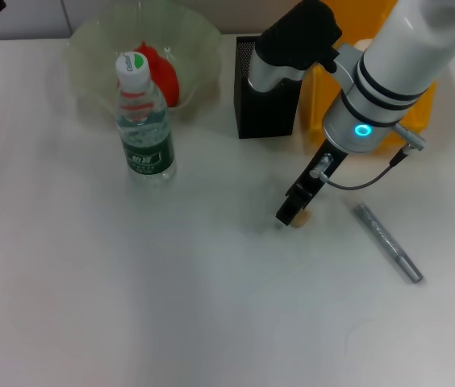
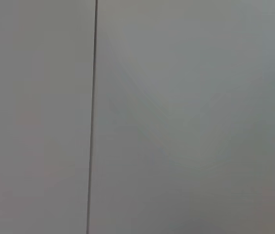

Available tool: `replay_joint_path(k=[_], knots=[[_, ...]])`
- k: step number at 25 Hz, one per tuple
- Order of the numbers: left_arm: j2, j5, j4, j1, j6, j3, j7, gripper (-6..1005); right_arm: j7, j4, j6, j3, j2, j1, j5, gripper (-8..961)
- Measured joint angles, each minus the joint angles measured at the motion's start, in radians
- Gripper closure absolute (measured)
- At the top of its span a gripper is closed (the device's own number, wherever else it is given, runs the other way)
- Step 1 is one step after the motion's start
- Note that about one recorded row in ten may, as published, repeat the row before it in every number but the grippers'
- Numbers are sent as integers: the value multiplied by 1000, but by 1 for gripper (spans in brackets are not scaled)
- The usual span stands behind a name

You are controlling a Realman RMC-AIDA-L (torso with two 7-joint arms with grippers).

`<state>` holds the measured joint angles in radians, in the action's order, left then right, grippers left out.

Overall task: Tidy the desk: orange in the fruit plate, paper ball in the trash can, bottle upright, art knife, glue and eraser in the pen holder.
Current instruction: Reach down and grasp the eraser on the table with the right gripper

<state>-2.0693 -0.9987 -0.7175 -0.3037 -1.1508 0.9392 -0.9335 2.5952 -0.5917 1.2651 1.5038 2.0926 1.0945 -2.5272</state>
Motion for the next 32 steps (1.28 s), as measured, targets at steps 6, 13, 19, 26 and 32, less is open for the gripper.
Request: replay_joint_path(k=[6, 13, 19, 26, 32], knots=[[0, 0, 2, 0, 3, 0, 9, 214, 2, 9, -2, 13, 0, 7, 16, 293], [0, 0, 3, 0, 3, 0, 13, 214, 3, 22, -3, 13, 0, 12, 16, 461], [0, 0, 3, 0, 3, 0, 15, 214, 4, 31, -3, 13, 0, 12, 16, 554], [-1, 1, 11, -3, 0, 0, 26, 214, 5, 35, -3, 13, 0, 13, 16, 622], [-2, 3, 15, -8, -1, 0, 27, 214, 5, 35, 3, 13, 0, 13, 16, 680]])
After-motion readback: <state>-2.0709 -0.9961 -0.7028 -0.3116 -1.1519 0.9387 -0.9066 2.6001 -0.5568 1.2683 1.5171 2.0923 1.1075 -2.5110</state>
